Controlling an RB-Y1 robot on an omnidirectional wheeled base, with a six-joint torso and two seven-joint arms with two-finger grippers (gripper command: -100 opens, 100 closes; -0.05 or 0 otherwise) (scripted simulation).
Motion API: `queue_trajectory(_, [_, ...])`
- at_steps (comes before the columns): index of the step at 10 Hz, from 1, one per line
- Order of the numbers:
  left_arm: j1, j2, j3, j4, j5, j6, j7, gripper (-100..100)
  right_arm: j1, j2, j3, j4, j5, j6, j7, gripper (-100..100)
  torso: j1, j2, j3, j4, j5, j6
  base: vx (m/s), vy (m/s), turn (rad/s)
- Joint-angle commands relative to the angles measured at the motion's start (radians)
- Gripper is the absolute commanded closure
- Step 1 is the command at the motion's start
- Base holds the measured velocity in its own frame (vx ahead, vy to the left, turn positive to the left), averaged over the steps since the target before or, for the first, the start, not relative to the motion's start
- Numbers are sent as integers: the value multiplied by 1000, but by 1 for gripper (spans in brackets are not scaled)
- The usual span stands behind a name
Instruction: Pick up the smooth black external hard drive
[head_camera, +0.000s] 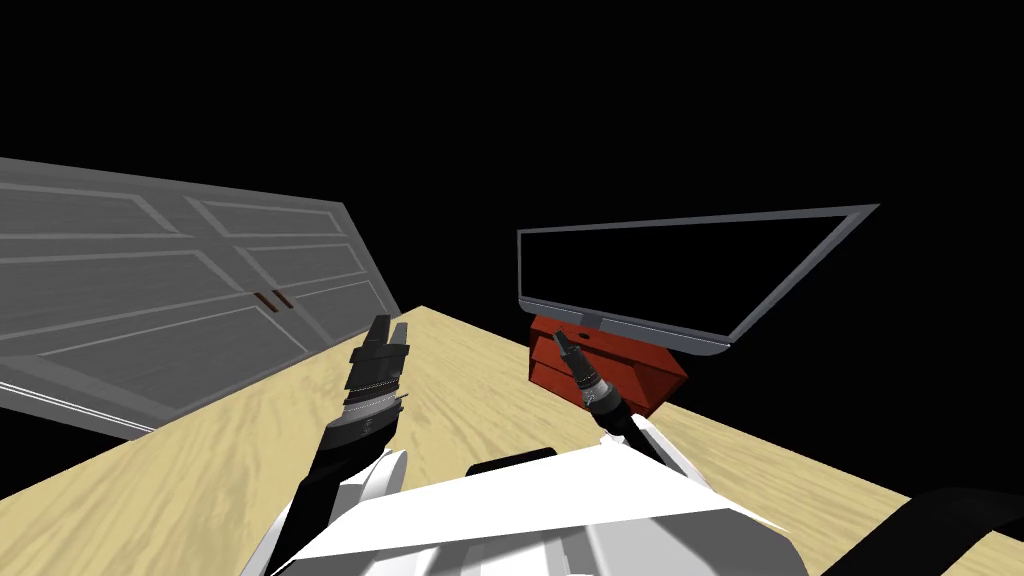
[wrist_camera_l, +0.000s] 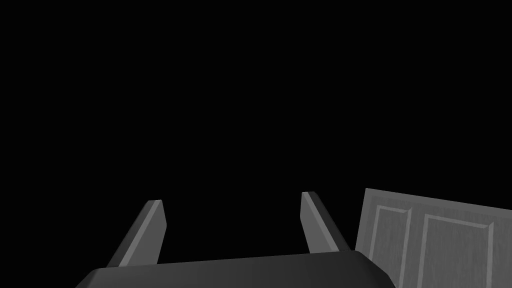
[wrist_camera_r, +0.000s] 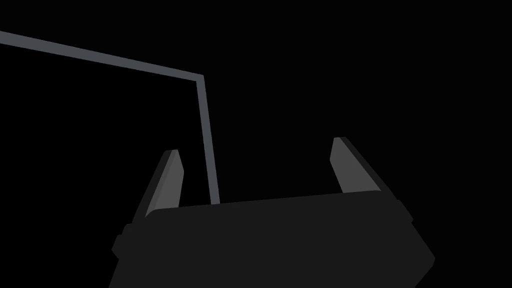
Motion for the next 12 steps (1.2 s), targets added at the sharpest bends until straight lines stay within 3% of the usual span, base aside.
queue_trajectory(1, [0, 0, 0, 0, 0, 0, 0, 0, 8, -49, 11, 50, 16, -7, 14, -100, 0, 0, 0, 0, 0, 0, -47, 102, 36])
queue_trajectory(6, [0, 0, 0, 0, 0, 0, 0, 0, 35, -165, 51, 205, 65, -15, 59, -100, -2, -4, -3, -1, -1, 0, -64, 109, 55])
queue_trajectory(8, [0, 0, 0, 0, 0, 0, 0, 0, 57, -243, 79, 285, 99, -18, 91, -100, -5, -7, -4, -2, -1, 0, -22, 93, 115])
queue_trajectory(11, [0, 0, 0, 0, 0, 0, 0, 0, 57, -247, 79, 316, 99, -18, 91, -100, -8, -9, -5, -2, -2, 0, -4, 32, 13])
queue_trajectory(12, [0, 0, 0, 0, 0, 0, 0, 0, 68, -288, 93, 354, 117, -18, 107, -100, -10, -9, -5, -2, -2, 0, 5, 31, 133])
